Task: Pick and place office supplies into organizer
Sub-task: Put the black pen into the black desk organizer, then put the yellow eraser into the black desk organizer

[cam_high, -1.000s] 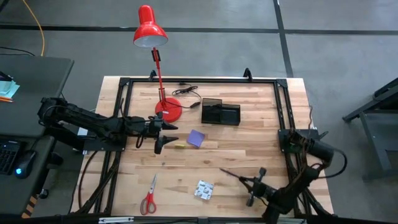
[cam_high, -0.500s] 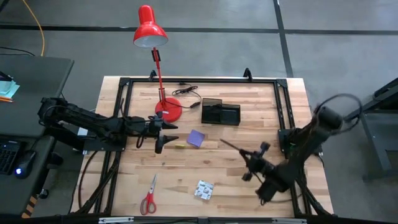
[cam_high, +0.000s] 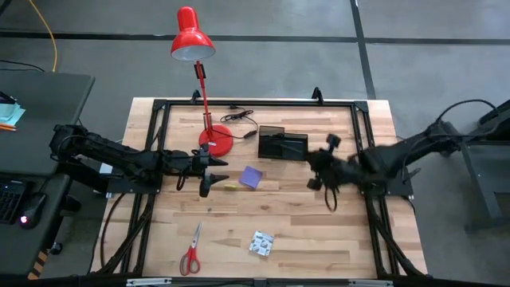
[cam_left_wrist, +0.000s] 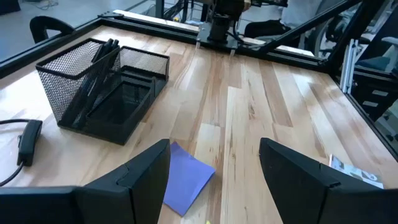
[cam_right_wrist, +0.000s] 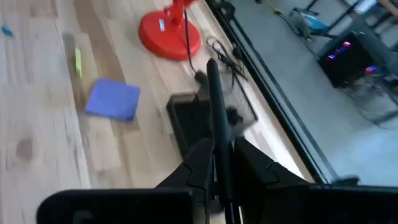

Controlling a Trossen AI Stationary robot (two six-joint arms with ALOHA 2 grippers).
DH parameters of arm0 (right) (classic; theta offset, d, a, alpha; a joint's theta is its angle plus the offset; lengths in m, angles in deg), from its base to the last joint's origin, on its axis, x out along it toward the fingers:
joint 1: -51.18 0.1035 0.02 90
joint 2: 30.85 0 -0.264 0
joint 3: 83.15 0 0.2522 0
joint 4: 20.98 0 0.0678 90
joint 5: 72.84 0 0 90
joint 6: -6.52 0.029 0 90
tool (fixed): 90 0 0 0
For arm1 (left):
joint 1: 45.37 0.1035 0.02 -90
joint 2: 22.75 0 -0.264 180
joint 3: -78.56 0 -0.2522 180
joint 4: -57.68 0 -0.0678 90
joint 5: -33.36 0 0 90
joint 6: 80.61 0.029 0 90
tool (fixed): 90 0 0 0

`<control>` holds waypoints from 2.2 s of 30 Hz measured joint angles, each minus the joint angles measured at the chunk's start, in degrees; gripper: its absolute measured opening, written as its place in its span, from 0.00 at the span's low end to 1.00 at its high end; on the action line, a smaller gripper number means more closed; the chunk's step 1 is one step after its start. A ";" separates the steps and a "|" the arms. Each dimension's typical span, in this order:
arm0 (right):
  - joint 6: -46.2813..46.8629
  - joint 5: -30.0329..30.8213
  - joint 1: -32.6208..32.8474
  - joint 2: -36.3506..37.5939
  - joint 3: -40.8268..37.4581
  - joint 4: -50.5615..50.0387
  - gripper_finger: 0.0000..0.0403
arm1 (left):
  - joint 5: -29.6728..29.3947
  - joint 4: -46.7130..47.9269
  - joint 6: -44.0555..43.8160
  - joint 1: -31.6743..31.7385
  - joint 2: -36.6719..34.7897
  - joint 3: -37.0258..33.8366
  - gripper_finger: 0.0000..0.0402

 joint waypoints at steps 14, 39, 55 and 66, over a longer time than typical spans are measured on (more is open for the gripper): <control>-22.11 -24.42 -27.58 -2.99 6.78 5.95 0.07 | -0.07 0.97 -0.68 0.00 0.00 0.00 0.58; -26.85 -34.71 -39.20 -40.40 43.86 -28.55 0.07 | -0.07 2.10 -2.56 -0.02 0.00 0.00 0.58; -32.87 -40.96 -43.35 -52.09 47.53 -23.75 0.14 | -0.34 3.33 -3.61 0.00 0.01 0.00 0.58; -32.78 -39.94 -41.52 -50.80 47.18 -20.96 0.38 | -7.83 -1.71 -4.00 0.00 0.00 0.00 0.58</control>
